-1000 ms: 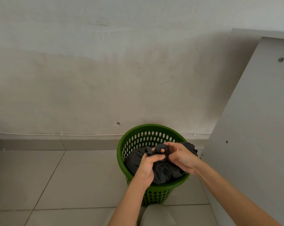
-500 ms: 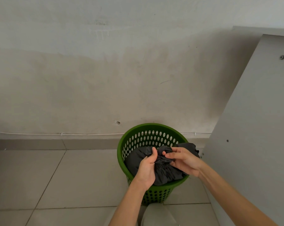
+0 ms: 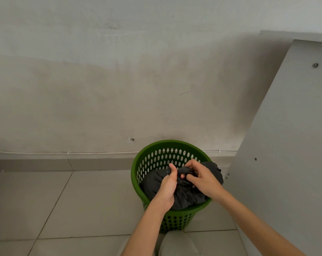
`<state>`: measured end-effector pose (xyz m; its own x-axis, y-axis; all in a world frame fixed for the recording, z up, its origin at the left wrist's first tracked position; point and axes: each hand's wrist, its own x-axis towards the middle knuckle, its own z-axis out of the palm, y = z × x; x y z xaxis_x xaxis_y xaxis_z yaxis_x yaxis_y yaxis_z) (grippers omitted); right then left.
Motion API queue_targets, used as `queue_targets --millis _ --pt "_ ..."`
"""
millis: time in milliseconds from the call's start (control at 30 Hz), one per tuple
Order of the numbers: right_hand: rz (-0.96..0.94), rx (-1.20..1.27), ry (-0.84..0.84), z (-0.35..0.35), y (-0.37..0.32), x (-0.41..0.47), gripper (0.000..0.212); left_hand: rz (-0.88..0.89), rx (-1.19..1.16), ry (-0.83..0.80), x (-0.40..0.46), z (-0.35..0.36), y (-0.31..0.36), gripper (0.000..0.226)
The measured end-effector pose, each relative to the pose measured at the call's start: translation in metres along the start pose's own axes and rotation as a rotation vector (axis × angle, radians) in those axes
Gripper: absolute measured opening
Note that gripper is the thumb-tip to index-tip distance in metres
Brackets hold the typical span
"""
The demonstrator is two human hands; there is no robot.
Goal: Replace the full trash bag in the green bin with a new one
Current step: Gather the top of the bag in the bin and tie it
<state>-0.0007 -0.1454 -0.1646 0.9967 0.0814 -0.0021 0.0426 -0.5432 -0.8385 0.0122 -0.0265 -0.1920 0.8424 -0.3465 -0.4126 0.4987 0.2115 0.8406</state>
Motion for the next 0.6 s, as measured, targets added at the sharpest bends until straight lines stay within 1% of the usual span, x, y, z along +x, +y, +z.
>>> queue_targets --millis 33,67,133,200,267,300,367,467,500,600 --pt "-0.004 -0.039 -0.010 -0.002 0.000 -0.001 0.020 0.001 0.040 -0.005 0.000 0.000 0.001 0.061" --pt "-0.022 -0.098 -0.032 -0.004 -0.001 -0.002 0.023 -0.005 0.078 -0.015 -0.001 0.000 0.001 0.065" --pt "-0.096 -0.222 -0.104 -0.007 -0.007 -0.005 0.038 -0.021 0.174 -0.031 -0.003 -0.002 0.007 0.072" --pt "-0.195 -0.296 -0.177 -0.008 -0.012 -0.007 0.053 -0.046 0.286 -0.020 0.000 -0.006 0.014 0.080" --pt "-0.241 -0.300 -0.221 -0.009 -0.016 -0.009 0.061 -0.087 0.362 -0.029 0.005 -0.009 0.019 0.094" --pt "-0.246 -0.286 -0.230 -0.010 -0.017 -0.009 0.063 -0.103 0.378 -0.044 0.006 -0.010 0.020 0.098" --pt "-0.252 -0.278 -0.235 -0.009 -0.016 -0.010 0.066 -0.105 0.390 -0.071 0.006 -0.011 0.021 0.093" --pt "-0.251 -0.284 -0.222 -0.005 -0.012 -0.010 0.060 -0.089 0.423 -0.105 0.001 -0.008 0.023 0.082" --pt "-0.255 -0.285 -0.213 -0.004 -0.010 -0.010 0.053 -0.094 0.436 -0.123 0.000 -0.008 0.023 0.083" --pt "-0.263 -0.286 -0.208 -0.001 -0.004 -0.011 0.025 -0.125 0.458 -0.188 -0.004 -0.007 0.028 0.088"
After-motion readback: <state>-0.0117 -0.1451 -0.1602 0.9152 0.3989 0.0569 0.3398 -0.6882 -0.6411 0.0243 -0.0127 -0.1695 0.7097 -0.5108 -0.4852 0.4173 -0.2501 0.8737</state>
